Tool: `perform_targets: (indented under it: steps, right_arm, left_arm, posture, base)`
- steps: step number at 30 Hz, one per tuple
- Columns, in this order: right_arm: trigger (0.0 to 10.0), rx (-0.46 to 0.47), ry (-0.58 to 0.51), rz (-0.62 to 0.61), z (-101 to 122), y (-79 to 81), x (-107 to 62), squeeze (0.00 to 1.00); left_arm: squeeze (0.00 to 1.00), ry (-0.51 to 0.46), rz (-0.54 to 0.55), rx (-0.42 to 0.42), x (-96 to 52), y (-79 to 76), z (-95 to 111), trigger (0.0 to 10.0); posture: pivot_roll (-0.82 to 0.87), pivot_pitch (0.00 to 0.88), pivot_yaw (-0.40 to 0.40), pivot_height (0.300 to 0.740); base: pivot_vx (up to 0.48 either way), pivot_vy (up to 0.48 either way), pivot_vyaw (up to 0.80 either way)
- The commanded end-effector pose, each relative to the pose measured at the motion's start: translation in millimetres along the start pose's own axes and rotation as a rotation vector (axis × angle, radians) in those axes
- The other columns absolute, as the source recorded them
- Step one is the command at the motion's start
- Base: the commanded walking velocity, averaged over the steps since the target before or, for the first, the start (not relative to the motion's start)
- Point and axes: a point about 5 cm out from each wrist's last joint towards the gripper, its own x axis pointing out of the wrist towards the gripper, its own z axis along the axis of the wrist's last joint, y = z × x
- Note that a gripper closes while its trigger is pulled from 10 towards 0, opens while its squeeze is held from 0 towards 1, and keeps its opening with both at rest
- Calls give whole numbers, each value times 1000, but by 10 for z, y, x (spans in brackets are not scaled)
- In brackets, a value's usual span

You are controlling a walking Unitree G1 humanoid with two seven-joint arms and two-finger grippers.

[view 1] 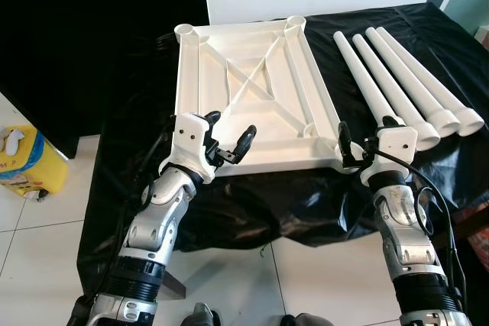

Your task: Building children table

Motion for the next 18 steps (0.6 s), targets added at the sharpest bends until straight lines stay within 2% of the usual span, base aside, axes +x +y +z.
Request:
perform_targets:
  steps: [1,11,18]
  right_arm:
    - [10000,5,9,3,-31,11,-7,0]
    - [10000,6,8,11,-30,18,12,0]
    - [10000,2,10,15,-34,13,1,0]
  left_arm:
    - [0,7,5,12,-5,21,-15,10000]
    - [0,2,16,9,-11,29,-10,10000]
    - [0,-42,23,-14,-22,14,18,10000]
  posture:
    - [1,107,-5,740]
    - [6,109,-11,740]
    - [-1,110,-10,740]
  base:
    - [315,0,0]
    - [321,0,0]
    - [0,0,0]
